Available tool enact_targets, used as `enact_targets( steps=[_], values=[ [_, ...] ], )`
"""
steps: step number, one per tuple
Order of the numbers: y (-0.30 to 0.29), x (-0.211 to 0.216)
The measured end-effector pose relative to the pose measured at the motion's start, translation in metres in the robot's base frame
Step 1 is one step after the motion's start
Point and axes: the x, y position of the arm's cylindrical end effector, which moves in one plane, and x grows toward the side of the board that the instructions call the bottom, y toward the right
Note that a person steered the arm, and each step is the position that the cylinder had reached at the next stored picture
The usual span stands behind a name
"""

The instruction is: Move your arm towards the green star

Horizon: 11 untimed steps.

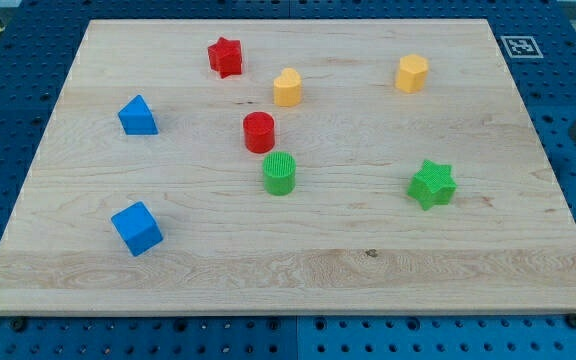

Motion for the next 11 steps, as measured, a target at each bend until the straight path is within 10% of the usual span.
enact_targets(
  steps=[11],
  values=[
    [-0.084, 0.076]
  ],
)
